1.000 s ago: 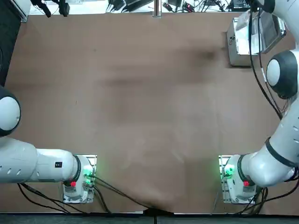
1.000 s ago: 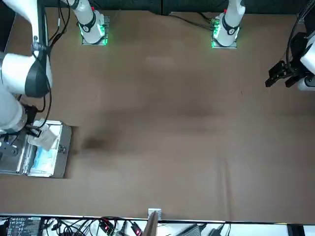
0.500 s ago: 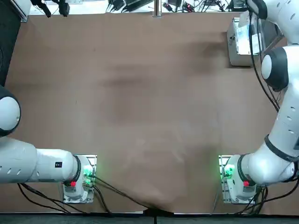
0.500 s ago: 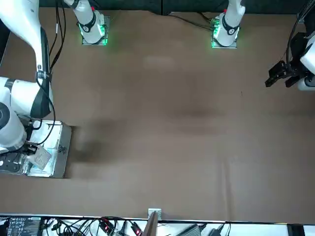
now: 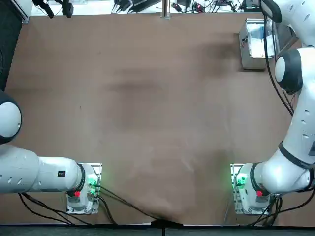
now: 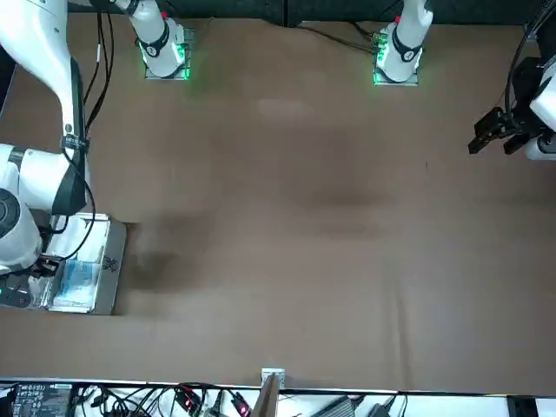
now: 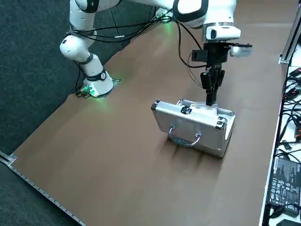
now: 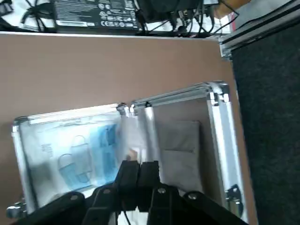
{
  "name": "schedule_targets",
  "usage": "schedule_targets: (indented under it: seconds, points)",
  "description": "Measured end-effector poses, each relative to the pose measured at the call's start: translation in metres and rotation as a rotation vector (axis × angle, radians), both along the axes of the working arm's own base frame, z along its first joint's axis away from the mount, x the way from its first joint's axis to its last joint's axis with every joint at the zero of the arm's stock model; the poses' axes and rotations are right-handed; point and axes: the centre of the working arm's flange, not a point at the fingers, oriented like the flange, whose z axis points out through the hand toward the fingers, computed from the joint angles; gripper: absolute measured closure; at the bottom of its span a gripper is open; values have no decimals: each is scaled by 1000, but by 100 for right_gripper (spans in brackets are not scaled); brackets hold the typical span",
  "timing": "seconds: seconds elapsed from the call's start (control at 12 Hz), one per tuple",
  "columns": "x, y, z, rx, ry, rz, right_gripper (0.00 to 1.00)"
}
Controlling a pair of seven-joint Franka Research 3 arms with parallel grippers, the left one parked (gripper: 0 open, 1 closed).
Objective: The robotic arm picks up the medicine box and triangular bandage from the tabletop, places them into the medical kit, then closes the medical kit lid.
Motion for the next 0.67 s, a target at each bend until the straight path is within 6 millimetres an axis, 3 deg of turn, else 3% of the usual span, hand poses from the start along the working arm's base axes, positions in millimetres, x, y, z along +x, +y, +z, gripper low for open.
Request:
schedule_targets:
  seconds: [0.25,0.67]
  points:
    - [-1,-11,-1,-20,8,-7,99]
    - [-1,-28,-21,-27,39,-27,99]
